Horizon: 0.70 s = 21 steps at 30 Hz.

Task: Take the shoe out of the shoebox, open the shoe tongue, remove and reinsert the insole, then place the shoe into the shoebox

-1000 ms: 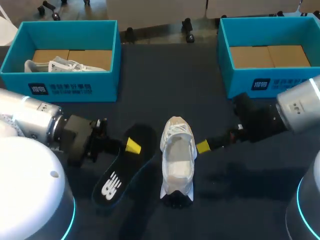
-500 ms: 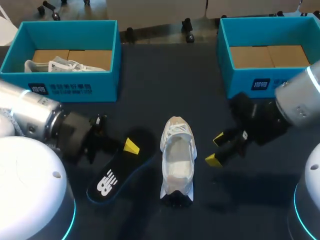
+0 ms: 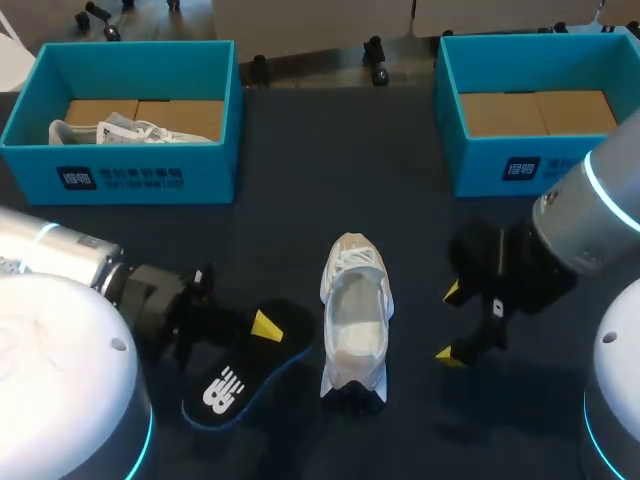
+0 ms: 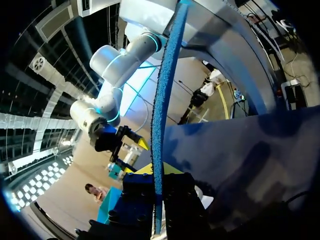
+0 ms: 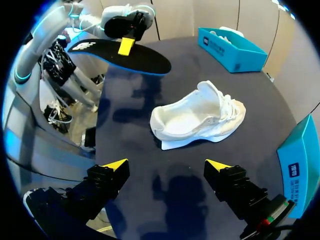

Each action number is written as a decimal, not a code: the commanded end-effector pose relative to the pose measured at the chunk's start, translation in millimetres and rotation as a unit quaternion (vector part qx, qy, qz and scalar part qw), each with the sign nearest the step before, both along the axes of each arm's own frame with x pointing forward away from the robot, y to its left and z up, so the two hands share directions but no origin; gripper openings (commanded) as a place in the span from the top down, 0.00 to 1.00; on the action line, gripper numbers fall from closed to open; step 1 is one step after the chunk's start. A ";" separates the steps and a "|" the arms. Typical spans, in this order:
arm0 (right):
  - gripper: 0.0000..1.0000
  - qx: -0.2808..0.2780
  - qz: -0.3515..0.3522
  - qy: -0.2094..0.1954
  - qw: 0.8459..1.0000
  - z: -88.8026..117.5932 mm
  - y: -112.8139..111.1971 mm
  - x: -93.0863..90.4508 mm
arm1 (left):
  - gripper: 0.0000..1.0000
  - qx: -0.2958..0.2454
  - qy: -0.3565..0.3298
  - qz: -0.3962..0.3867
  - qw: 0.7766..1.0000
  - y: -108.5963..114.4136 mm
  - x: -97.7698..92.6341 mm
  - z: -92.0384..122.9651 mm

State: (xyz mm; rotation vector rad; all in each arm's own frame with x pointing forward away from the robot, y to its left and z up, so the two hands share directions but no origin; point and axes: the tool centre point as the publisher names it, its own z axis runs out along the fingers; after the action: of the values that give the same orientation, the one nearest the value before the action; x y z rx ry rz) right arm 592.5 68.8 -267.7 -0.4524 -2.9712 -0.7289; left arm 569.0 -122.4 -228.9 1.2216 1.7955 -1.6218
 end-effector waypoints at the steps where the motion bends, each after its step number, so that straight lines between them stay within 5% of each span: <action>1: 0.00 -0.002 0.000 0.000 1.000 0.0 1.0 0.2 | 1.00 0.004 -0.002 0.005 1.000 1.7 -4.1 3.0; 7: 0.00 -0.039 0.037 -0.018 0.998 0.4 13.4 9.9 | 1.00 -0.007 0.009 0.017 1.000 -9.9 -17.5 -2.9; 21: 0.00 -0.060 0.084 -0.050 0.993 -50.6 23.4 35.4 | 1.00 -0.019 0.034 0.049 0.998 -26.3 -30.4 -18.9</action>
State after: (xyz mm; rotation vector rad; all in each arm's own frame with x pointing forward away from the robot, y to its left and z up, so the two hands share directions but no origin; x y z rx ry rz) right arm 612.9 72.7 -289.5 -0.1745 -3.1205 -0.5938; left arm 541.3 -144.9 -243.6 1.0681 1.8344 -1.6588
